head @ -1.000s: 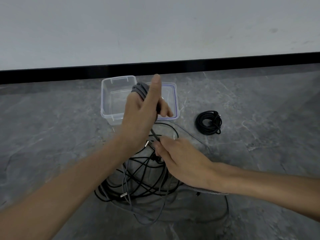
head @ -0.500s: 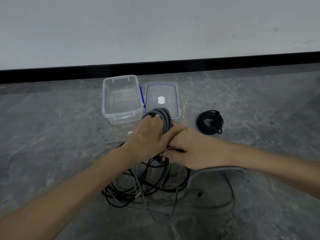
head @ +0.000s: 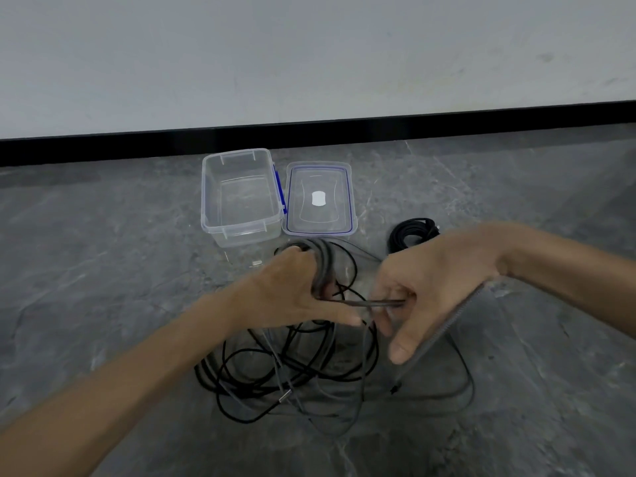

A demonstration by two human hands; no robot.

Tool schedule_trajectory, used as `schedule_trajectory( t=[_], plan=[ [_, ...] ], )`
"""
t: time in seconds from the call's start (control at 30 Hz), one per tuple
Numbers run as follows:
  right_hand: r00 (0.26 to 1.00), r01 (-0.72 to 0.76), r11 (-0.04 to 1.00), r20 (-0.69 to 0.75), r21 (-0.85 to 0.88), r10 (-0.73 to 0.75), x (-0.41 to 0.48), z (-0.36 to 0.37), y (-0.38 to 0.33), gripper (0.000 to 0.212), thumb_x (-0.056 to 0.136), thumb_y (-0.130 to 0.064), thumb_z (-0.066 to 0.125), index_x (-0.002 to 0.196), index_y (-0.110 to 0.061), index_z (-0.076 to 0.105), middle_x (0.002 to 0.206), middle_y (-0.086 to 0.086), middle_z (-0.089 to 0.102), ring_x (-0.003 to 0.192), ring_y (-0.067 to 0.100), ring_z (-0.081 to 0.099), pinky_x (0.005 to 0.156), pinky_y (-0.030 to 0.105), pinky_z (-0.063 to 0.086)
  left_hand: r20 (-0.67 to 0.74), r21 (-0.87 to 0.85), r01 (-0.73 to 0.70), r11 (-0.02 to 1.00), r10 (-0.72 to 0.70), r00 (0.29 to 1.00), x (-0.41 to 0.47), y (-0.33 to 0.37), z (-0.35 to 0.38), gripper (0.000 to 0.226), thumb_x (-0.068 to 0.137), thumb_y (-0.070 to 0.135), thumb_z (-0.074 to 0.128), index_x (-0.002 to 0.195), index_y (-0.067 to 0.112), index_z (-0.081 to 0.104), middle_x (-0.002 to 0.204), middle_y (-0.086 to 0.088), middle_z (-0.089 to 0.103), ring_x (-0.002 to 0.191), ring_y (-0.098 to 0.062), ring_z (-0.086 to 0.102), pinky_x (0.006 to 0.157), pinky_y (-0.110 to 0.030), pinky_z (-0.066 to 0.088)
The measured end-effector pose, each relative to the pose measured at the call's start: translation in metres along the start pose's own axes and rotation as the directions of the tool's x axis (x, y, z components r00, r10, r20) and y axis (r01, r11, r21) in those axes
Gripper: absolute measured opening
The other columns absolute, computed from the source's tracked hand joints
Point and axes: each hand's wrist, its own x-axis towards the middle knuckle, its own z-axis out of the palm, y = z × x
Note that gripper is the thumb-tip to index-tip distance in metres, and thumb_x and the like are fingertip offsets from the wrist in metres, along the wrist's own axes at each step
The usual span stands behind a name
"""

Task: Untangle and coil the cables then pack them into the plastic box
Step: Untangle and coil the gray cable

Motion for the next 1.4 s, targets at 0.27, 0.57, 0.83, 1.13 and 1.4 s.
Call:
schedule_trajectory(
  t=[0.27,0.57,0.83,1.13,1.4],
  plan=[
    [0.932,-0.197,0.920,-0.357,-0.339,0.068,0.003,0.015,0.014,0.016,0.078,-0.019,0.075,0.078,-0.016,0.059,0.062,-0.008,0.051,0.052,0.003,0.045,0.046,0.011,0.035,-0.074,0.234,0.197,0.952,-0.185,0.980,-0.008,-0.002,-0.001,0.060,0.071,0.075,0.040,0.059,0.017,0.050,0.062,-0.003,0.053,0.064,-0.017,0.052,0.067,-0.024,0.042],
    [0.511,-0.105,0.804,-0.726,-0.585,-0.461,-0.004,0.002,0.009,0.053,0.091,-0.058,0.039,0.061,-0.018,0.057,0.043,-0.008,0.044,0.039,0.010,0.041,0.041,0.023,0.029,0.137,-0.324,0.260,0.910,-0.227,0.964,-0.015,0.015,0.007,0.066,0.093,0.055,0.049,0.053,0.002,0.047,0.042,-0.006,0.047,0.038,-0.017,0.041,0.057,-0.022,0.045],
    [0.378,-0.042,0.709,-0.668,-0.704,-0.641,0.007,-0.014,0.026,0.054,0.101,-0.048,0.027,0.090,-0.008,0.061,0.073,0.006,0.061,0.056,0.028,0.057,0.043,0.038,0.046,0.271,-0.847,0.210,0.488,0.057,0.961,-0.018,0.059,-0.015,0.040,0.094,0.033,0.048,0.057,0.020,0.038,0.039,0.006,0.028,0.031,-0.011,0.028,0.039,-0.017,0.031],
    [0.387,0.176,0.952,-0.872,-0.250,-0.300,0.047,0.015,0.012,0.022,0.089,0.006,0.050,0.108,0.003,0.061,0.089,0.020,0.065,0.078,0.033,0.061,0.068,0.039,0.048,-0.046,-0.990,-0.043,0.132,-0.016,0.999,-0.004,0.079,-0.031,0.045,0.095,0.031,0.040,0.050,0.023,0.041,0.032,0.011,0.028,0.028,-0.005,0.028,0.035,-0.016,0.027],
    [0.492,-0.019,0.994,-0.866,-0.112,-0.088,0.077,0.043,-0.008,0.047,0.091,0.005,0.042,0.061,-0.024,0.021,0.061,-0.010,0.027,0.052,0.008,0.029,0.046,0.021,0.020,-0.232,-0.957,-0.173,0.232,-0.260,0.937,0.009,0.080,-0.032,0.043,0.095,0.034,0.044,0.055,0.020,0.035,0.036,0.009,0.025,0.033,-0.008,0.026,0.041,-0.018,0.030]
  ],
)
